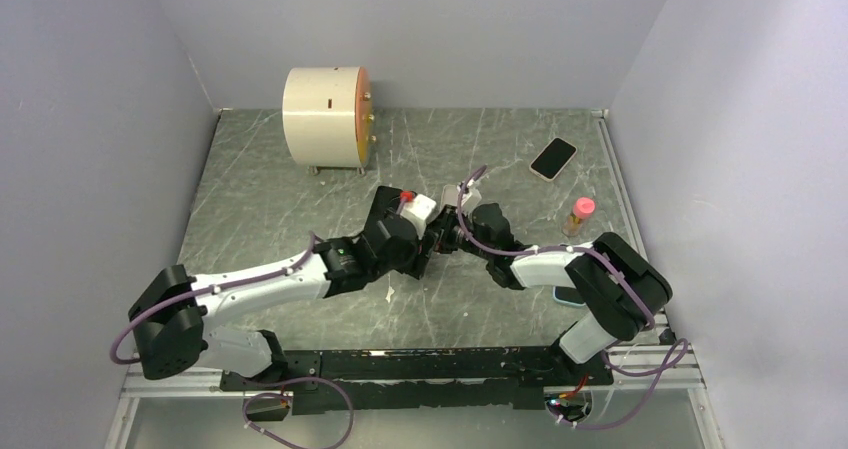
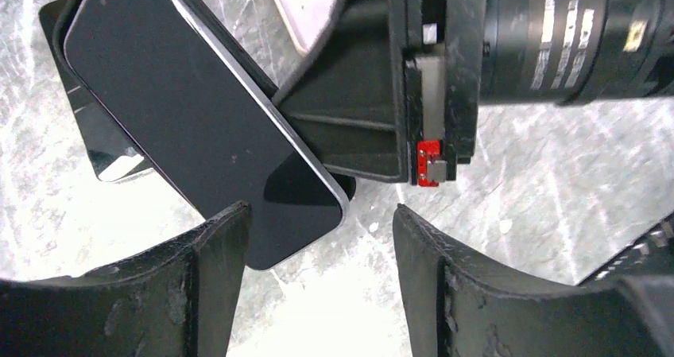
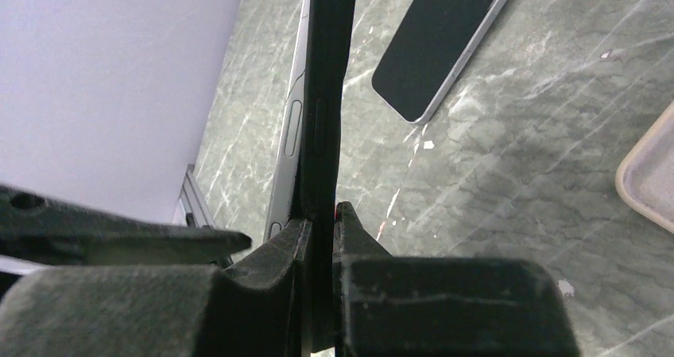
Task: Take the phone out of the phone case
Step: Remove the phone case from the phone.
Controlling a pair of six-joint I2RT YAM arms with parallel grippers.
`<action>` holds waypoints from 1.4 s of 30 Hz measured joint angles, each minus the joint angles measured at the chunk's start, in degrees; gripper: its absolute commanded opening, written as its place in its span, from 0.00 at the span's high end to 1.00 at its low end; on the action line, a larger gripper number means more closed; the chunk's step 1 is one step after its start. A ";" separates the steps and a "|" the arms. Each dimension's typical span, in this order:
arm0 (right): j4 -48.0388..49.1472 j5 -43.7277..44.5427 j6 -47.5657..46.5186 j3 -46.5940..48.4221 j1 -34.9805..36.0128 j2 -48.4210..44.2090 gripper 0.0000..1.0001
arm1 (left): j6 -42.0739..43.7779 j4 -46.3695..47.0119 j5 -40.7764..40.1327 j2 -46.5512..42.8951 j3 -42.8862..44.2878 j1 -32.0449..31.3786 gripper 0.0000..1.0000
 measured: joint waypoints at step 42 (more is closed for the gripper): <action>-11.17 9.03 -0.94 1.49 3.32 -2.62 1.00 | 6.62 -3.69 -27.28 9.84 3.52 -9.27 0.97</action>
